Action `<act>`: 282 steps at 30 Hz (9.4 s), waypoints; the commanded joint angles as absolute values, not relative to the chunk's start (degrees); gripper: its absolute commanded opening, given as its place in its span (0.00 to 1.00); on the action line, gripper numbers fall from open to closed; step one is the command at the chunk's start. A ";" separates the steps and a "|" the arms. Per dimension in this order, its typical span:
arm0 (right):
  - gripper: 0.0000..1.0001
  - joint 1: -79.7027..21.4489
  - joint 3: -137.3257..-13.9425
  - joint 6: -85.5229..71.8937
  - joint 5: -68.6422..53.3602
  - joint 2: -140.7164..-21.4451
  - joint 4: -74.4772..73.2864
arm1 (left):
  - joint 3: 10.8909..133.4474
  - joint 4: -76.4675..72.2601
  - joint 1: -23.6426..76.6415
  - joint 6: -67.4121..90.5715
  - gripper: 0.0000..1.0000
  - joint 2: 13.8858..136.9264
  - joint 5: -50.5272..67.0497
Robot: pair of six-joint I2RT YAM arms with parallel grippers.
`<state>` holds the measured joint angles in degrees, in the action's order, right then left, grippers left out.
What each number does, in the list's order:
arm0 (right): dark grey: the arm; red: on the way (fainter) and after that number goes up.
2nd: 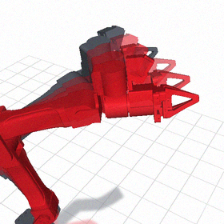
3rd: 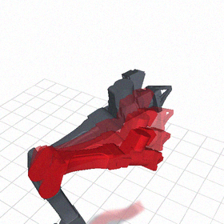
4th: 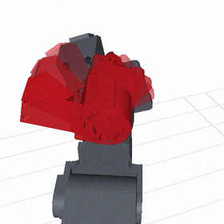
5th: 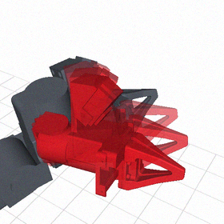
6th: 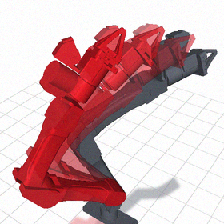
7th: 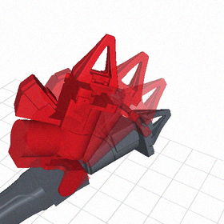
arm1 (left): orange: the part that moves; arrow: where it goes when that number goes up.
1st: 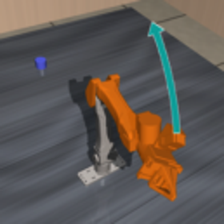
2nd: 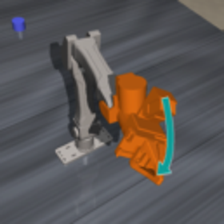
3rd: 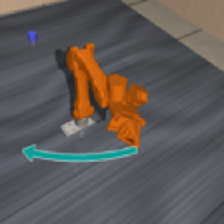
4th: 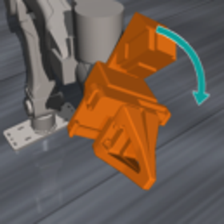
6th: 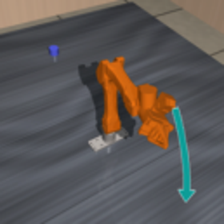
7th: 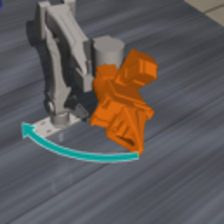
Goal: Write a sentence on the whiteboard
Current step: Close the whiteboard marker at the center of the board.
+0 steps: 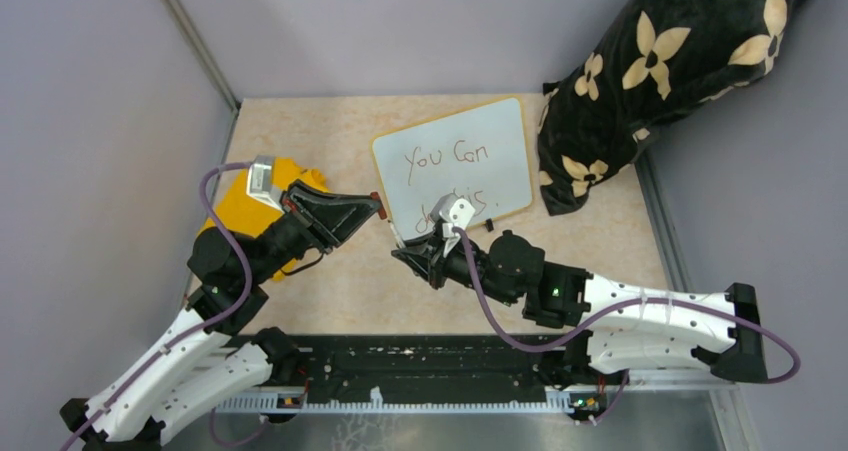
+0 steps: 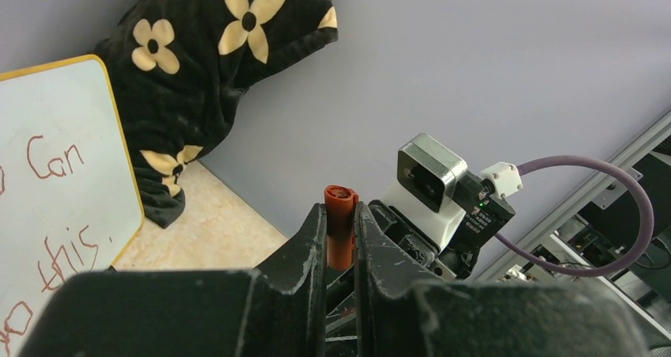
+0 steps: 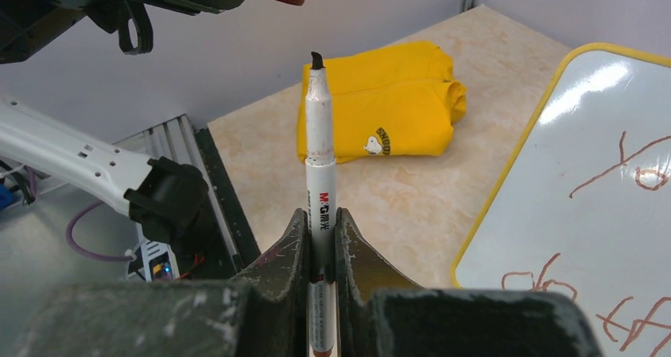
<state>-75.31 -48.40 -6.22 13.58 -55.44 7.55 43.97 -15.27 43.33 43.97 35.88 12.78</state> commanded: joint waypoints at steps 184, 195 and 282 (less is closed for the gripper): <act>0.00 -75.14 -52.58 -7.25 12.05 -54.20 12.11 | 40.37 -17.74 43.08 40.50 0.00 36.53 22.91; 0.00 -75.16 -51.47 -6.82 13.96 -53.77 16.58 | 38.45 -19.08 43.07 40.01 0.00 35.93 23.21; 0.00 -75.15 -52.36 1.57 9.76 -53.52 19.82 | 39.81 -18.34 43.11 36.33 0.54 36.71 22.87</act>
<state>-75.20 -50.24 1.21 10.98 -55.16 15.35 40.53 -19.44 43.03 37.39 37.50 23.11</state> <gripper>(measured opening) 0.065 0.469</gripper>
